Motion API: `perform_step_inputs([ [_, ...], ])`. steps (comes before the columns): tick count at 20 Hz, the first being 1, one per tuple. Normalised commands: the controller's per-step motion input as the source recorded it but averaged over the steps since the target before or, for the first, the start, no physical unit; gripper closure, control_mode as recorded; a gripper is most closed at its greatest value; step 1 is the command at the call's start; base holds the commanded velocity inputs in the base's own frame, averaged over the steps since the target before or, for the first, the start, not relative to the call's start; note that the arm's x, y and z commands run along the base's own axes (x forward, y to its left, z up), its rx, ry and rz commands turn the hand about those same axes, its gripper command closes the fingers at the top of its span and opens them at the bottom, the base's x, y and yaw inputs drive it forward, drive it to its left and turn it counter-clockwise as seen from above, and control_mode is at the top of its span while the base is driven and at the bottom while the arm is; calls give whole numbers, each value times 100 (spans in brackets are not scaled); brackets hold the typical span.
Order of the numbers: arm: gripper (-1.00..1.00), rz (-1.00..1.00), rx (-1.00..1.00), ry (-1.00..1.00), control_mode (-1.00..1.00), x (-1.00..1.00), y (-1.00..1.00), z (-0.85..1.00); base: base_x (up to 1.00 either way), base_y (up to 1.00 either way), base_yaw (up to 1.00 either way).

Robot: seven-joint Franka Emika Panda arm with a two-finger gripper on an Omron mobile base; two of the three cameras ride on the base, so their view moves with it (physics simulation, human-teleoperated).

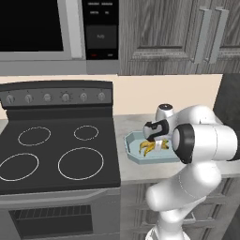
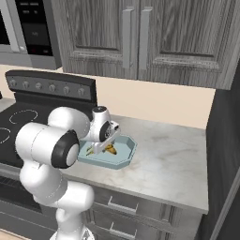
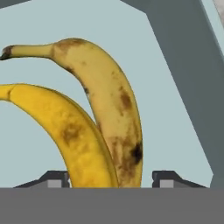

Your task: Pick up both bananas from the fridge and place them inside the tupperware on the counter.

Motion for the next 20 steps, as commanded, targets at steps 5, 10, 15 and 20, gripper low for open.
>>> perform_step_inputs([
  [5,-100,0,0,0,-100,-10,0,1,0,0,0],
  [10,-100,0,0,0,-100,-27,0,26,0,0,0],
  [15,-100,-3,0,0,-100,-31,0,37,0,0,0],
  [20,-100,-5,0,0,-100,-37,0,33,0,0,0],
])
